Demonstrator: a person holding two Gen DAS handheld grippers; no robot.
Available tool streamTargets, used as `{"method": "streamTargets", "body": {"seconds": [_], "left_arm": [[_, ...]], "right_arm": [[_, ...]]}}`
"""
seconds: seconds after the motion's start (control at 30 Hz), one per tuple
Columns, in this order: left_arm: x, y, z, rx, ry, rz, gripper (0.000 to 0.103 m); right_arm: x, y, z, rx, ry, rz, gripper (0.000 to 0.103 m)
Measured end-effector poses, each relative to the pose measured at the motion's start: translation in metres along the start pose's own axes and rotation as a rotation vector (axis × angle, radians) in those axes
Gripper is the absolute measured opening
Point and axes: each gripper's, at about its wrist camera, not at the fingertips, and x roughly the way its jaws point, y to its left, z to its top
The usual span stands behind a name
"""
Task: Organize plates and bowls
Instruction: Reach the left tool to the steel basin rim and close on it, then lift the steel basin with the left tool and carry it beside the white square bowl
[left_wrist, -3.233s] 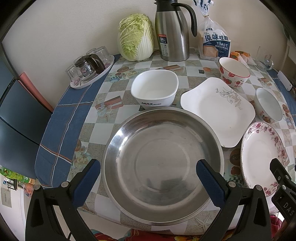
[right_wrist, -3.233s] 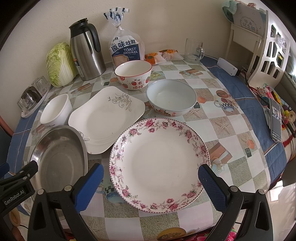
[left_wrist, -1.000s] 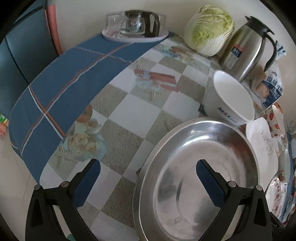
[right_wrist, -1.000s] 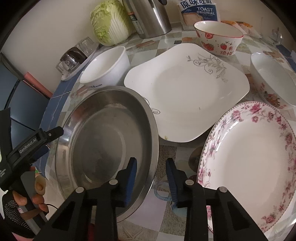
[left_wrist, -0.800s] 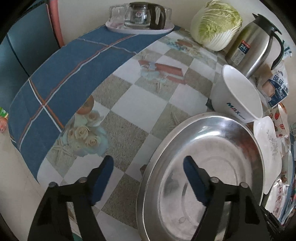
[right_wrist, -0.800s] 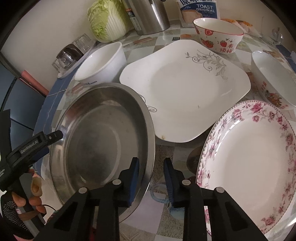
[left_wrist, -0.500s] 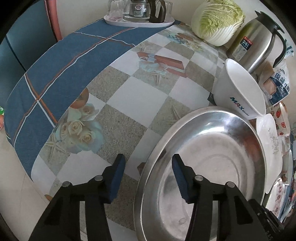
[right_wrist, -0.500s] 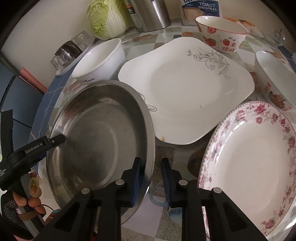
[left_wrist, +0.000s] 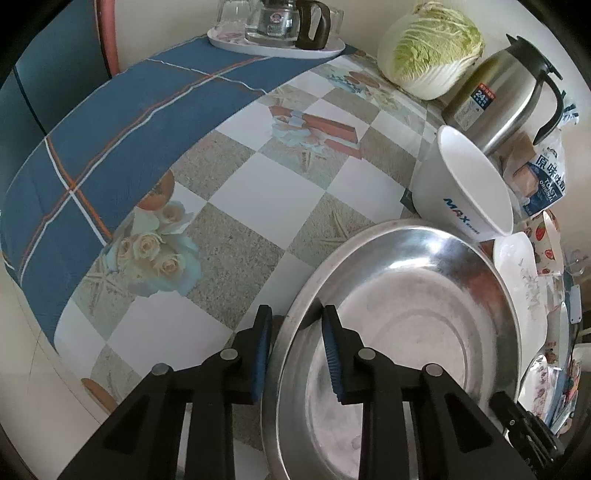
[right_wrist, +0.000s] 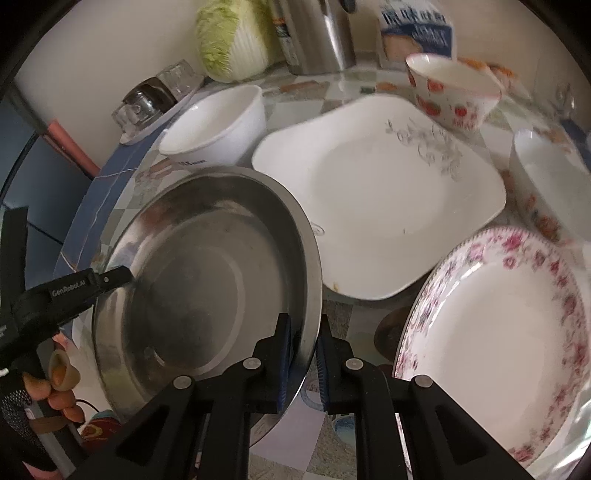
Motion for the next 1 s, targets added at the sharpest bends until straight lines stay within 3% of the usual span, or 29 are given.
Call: {"method": "streamTargets", "body": {"seconds": [0.63, 1.0], "left_arm": [[-0.049, -0.001, -0.006, 0.018, -0.104, -0.045, 0.028], [-0.075, -0.043, 0.010, 0.114, -0.145, -0.040, 0.028]], "right_arm": [[-0.044, 0.007, -0.002, -0.079, -0.112, 0.014, 0.014], [-0.065, -0.011, 0.009, -0.050, -0.170, 0.027, 0.014]]}}
